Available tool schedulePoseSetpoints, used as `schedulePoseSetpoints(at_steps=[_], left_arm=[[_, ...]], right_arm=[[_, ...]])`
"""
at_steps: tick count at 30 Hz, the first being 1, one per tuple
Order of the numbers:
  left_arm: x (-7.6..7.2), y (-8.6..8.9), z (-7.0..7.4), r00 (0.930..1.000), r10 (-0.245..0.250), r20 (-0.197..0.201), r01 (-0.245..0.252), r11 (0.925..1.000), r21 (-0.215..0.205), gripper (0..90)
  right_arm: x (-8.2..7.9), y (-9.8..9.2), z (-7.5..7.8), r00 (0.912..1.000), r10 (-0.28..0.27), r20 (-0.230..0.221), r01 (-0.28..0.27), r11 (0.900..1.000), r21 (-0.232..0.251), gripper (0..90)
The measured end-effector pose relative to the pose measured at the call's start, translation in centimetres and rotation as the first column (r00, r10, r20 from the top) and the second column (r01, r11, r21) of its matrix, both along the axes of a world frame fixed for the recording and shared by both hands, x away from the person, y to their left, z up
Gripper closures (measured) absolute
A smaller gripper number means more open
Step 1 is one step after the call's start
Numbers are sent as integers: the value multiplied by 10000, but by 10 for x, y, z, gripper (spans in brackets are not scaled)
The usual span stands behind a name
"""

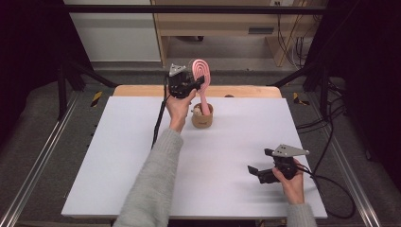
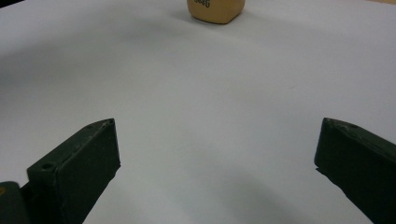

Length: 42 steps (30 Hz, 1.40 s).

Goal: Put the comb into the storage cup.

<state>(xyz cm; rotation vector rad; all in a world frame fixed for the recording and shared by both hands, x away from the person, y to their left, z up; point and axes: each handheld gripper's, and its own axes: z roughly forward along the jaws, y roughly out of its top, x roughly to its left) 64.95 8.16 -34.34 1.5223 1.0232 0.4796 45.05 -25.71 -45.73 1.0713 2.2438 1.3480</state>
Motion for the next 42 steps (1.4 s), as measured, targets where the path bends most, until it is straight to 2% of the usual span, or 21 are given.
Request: schedulePoseSetpoints(at_steps=[29, 35, 42], left_arm=[[-2, 8, -39, 9990, 28, -457, -36, 9998, -175, 634], [-3, 10, -40, 9992, 39, -392, -47, 9998, -198, 632], [0, 16, -42, 9983, 202, -551, -221, 9991, -357, 629]], right_arm=[[0, 1, -1, 10000, 6, -8, -6, 10000, -10, 5], [0, 1, -1, 10000, 0, -2, 0, 10000, 14, 5], [0, 1, -1, 10000, 10, -2, -10, 10000, 30, 5]])
